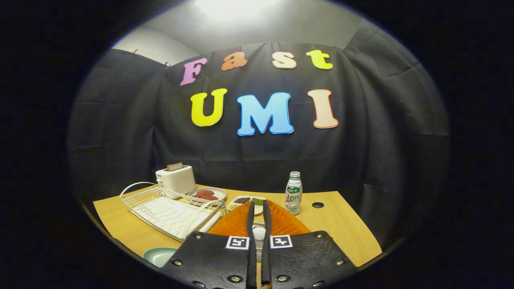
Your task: Take the plate from the dish rack, then take the spoon from the basket and place it into the plate.
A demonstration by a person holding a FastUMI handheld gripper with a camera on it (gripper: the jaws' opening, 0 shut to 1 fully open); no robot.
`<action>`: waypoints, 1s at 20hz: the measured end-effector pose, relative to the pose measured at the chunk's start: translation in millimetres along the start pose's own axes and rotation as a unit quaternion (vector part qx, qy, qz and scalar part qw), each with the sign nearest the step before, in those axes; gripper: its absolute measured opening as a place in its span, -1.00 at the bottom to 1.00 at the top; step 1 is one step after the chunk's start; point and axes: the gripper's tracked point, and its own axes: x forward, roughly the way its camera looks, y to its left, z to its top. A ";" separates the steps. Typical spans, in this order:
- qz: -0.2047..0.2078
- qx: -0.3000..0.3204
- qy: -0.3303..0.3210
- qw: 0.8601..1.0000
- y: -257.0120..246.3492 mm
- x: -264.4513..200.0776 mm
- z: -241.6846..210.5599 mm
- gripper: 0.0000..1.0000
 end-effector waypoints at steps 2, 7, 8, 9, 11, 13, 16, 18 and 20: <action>0.015 -0.006 -0.002 1.000 4.9 -13.5 16.7 -0.91; 0.039 -0.002 -0.004 0.999 18.3 -41.9 46.9 -0.91; 0.042 0.000 -0.006 0.999 21.1 -48.6 51.8 -0.91; 0.044 -0.001 -0.010 0.999 22.6 -53.8 58.1 -0.91; 0.046 -0.004 -0.014 0.999 22.8 -61.1 65.6 -0.91; 0.046 -0.003 -0.013 0.999 26.2 -65.0 68.3 -0.91; 0.047 -0.016 -0.004 0.999 36.7 -69.9 64.7 -0.91; 0.051 -0.022 0.015 0.998 50.4 -72.8 52.6 -0.91; 0.062 -0.027 0.030 0.997 67.4 -73.9 41.0 -0.91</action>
